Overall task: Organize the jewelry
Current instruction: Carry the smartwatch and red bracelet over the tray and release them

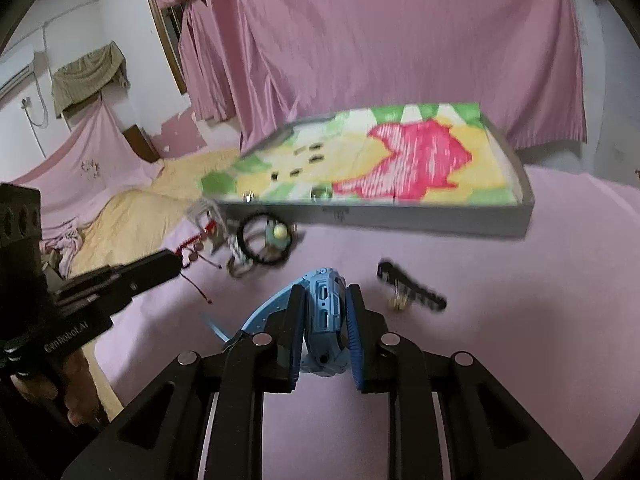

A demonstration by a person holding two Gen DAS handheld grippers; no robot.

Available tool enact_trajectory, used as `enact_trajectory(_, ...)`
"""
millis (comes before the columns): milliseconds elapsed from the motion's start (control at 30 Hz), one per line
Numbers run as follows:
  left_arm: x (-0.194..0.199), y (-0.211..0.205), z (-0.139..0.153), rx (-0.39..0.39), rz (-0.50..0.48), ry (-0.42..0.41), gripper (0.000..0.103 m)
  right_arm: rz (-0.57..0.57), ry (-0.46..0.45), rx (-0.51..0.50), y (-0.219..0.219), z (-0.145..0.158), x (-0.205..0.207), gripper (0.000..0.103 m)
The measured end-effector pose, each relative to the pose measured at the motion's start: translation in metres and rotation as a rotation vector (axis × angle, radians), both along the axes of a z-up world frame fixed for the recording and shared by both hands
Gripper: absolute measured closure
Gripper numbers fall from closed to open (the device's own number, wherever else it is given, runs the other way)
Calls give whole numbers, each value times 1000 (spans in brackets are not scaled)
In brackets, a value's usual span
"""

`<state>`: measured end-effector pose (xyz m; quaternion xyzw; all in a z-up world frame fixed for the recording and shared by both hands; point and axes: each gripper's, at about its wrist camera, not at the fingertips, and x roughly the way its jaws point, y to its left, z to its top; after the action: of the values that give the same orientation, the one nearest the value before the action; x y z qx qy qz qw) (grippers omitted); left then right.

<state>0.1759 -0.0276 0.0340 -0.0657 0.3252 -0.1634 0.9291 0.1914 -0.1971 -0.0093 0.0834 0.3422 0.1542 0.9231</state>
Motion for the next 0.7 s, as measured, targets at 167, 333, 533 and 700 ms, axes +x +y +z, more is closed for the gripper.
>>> enact_trajectory(167, 14, 5, 11, -11, 18, -34, 96, -7, -62, 7, -2, 18, 11, 85)
enact_trajectory(333, 39, 12, 27, -19, 48, -67, 96, -32, -133, 21, -6, 40, 33, 85)
enact_trajectory(533, 83, 14, 35, -26, 60, -76, 96, -126, -165, 38, -16, 49, 75, 85)
enact_trajectory(700, 115, 10, 22, -19, 64, -25, 96, -190, -106, 50, -23, 35, 101, 85)
